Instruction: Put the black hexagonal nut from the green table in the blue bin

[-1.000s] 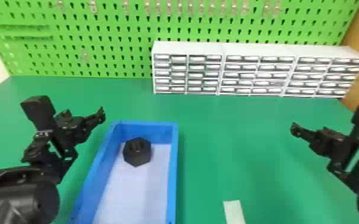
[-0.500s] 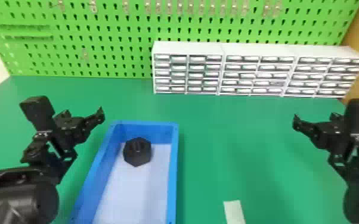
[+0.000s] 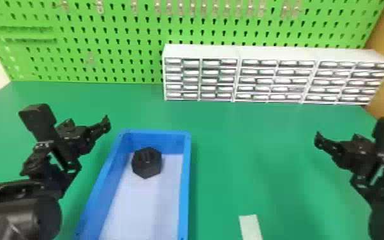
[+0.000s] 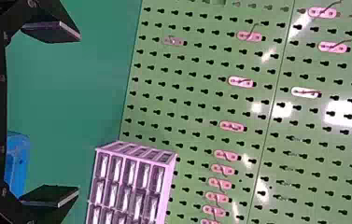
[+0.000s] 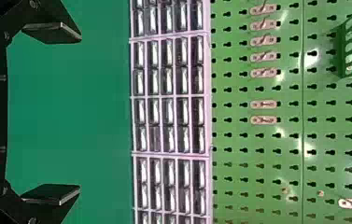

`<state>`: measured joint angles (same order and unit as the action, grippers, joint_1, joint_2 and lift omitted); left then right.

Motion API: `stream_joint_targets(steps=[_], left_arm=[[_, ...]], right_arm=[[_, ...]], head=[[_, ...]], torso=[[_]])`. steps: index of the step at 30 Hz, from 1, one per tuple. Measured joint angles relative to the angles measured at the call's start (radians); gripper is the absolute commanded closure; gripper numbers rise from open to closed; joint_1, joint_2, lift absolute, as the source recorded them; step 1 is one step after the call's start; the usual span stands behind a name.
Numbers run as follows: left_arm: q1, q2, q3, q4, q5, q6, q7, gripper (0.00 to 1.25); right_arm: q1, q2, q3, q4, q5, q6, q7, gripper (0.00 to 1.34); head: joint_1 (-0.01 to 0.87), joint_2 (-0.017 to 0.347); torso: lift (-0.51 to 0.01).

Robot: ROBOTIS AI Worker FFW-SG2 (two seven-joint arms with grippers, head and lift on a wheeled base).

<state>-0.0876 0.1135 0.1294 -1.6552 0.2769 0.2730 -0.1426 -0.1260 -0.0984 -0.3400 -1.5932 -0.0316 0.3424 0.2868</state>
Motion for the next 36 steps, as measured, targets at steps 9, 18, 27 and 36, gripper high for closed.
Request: stream_joint_targets(steps=[9, 18, 27, 36], left_arm=[[0.0, 0.0, 0.001, 0.0, 0.0, 0.0, 0.0, 0.13], [0.001, 0.0, 0.001, 0.0, 0.0, 0.0, 0.0, 0.12], [0.004, 0.0, 0.003, 0.0, -0.001, 0.0, 0.0, 0.13], [0.002, 0.0, 0.003, 0.0, -0.007, 0.0, 0.0, 0.13]], right_arm=[[-0.006, -0.006, 0.009, 0.007, -0.006, 0.01, 0.0, 0.16], [-0.01, -0.009, 0.015, 0.007, -0.014, 0.013, 0.0, 0.16], [-0.013, -0.012, 0.028, 0.007, -0.016, 0.022, 0.0, 0.16], [-0.017, -0.014, 0.031, 0.007, -0.017, 0.027, 0.0, 0.16]], head=[[0.666, 0.032], [0.666, 0.032], [0.666, 0.032], [0.666, 0.032]], torso=[[-0.1], [-0.1], [-0.1], [-0.1]])
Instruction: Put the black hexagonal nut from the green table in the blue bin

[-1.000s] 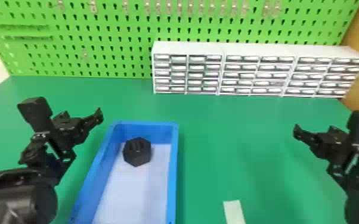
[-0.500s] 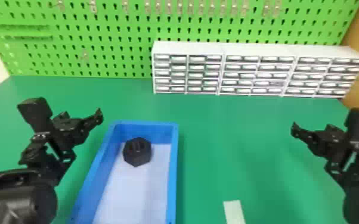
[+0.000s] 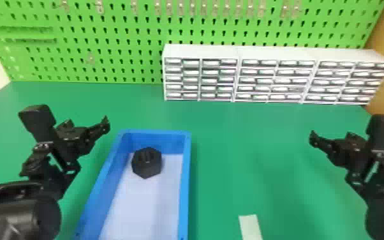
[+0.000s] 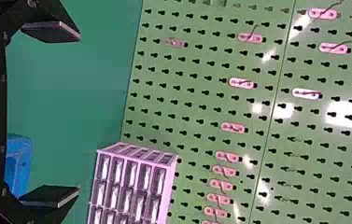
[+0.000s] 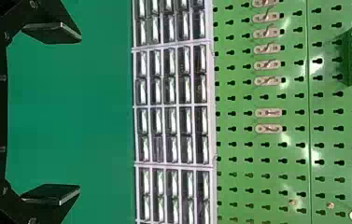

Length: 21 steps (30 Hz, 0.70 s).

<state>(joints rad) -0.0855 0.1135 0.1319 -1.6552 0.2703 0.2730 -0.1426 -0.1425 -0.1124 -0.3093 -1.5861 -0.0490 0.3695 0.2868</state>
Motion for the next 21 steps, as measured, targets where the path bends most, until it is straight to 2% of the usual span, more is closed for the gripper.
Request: stream_joint_targets(steps=[21], left_arm=[[-0.002, 0.0, -0.002, 0.0, -0.002, 0.0, 0.0, 0.13]], right_arm=[[-0.005, -0.005, 0.007, 0.0, -0.003, 0.006, 0.002, 0.16]], head=[[0.666, 0.032]], torso=[[-0.1]])
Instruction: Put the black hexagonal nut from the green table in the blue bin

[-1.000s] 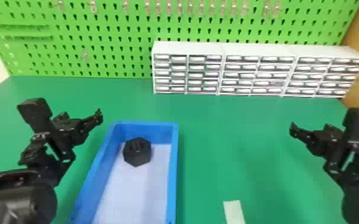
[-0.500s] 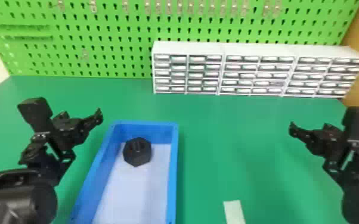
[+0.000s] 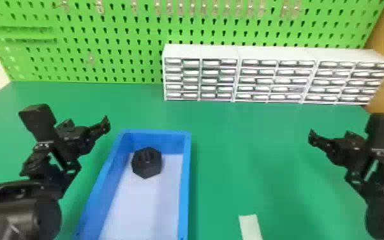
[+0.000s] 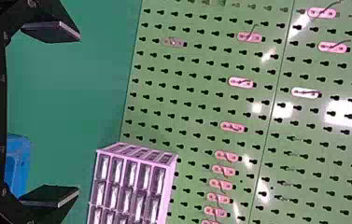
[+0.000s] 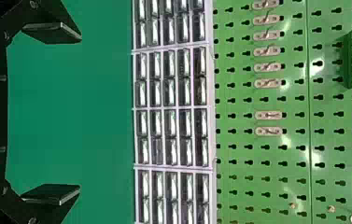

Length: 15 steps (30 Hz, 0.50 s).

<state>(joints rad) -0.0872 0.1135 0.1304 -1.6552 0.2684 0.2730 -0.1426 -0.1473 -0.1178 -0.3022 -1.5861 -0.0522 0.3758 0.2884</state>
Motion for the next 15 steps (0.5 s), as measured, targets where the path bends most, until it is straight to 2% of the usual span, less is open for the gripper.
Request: stream_joint_targets(steps=[15], left_arm=[[0.0, 0.0, 0.0, 0.0, 0.001, 0.0, 0.0, 0.13]], right_arm=[[-0.001, -0.002, 0.003, 0.0, -0.002, 0.003, 0.002, 0.16]], head=[[0.666, 0.032]], torso=[[-0.1]])
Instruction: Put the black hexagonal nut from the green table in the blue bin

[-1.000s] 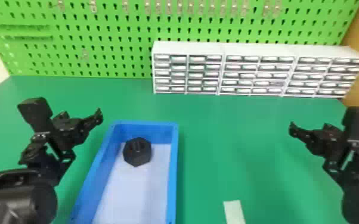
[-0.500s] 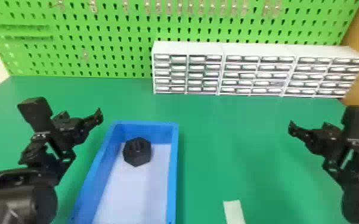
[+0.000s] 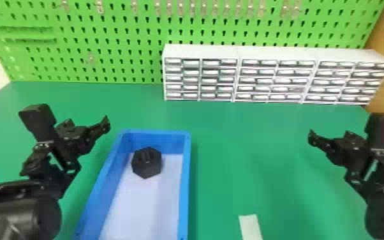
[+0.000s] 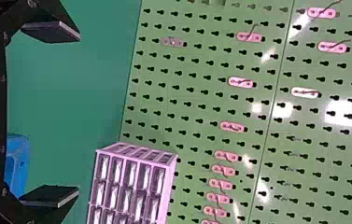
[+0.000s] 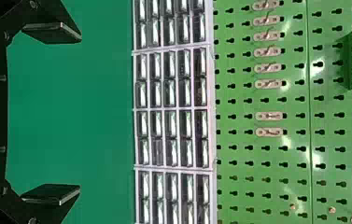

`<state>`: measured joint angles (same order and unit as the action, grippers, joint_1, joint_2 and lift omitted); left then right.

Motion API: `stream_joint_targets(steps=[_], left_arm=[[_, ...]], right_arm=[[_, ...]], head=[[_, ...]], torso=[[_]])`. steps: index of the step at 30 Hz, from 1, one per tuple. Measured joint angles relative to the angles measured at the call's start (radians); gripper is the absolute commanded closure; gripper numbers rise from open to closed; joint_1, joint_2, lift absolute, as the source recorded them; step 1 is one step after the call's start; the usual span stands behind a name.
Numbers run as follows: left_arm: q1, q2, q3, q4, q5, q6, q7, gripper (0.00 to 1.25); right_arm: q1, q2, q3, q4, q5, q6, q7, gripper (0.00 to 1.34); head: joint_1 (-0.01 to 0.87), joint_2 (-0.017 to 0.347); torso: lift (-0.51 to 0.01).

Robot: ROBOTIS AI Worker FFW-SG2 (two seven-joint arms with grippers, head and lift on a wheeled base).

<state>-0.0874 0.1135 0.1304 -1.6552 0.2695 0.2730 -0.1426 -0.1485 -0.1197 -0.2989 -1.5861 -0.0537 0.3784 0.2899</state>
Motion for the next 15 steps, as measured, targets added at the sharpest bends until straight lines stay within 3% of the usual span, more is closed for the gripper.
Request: stream_joint_targets(steps=[15], left_arm=[[-0.001, 0.0, 0.001, 0.0, 0.0, 0.0, 0.0, 0.13]], right_arm=[[-0.002, -0.003, 0.001, 0.0, 0.0, 0.002, 0.0, 0.16]], head=[[0.666, 0.032]], torso=[[-0.1]])
